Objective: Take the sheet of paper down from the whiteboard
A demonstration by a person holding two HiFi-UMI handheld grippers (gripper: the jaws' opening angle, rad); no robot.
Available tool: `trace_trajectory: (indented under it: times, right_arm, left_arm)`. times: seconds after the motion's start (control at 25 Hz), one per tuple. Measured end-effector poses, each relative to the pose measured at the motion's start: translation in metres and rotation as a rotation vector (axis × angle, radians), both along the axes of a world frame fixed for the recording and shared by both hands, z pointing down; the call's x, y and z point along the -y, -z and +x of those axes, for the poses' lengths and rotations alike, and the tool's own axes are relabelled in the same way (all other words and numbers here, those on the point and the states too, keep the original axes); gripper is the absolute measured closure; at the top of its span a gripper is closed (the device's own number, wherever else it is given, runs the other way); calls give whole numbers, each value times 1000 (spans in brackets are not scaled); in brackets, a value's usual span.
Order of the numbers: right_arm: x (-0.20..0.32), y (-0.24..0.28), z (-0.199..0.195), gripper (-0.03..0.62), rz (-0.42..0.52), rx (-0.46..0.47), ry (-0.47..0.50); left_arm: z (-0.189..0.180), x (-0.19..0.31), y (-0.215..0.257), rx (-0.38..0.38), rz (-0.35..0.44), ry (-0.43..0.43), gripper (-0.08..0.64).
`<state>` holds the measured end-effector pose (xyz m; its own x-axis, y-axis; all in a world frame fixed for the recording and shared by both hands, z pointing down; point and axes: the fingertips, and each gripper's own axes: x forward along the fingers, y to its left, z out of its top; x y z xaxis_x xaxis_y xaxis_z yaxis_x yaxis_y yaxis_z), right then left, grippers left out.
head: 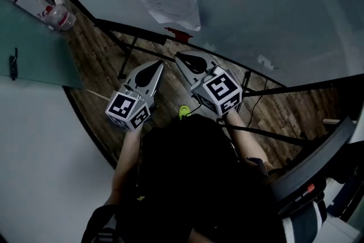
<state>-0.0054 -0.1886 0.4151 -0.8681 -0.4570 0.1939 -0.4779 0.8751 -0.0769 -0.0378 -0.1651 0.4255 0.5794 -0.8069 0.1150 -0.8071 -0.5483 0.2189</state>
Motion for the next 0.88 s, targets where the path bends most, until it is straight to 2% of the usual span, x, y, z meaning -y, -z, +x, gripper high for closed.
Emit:
trace_trajectory:
  times: [0.4, 0.64, 0.88]
  right_arm:
    - [16, 20, 4, 561, 51, 7, 1]
    - [24, 34, 6, 560, 85, 1, -12]
    - [35, 49, 3, 558, 133, -4, -29]
  left_arm:
    - [7, 17, 18, 47, 57, 5, 541]
    - [4, 29, 32, 116, 104, 10, 541]
    - [3, 42, 48, 140, 146, 4, 541]
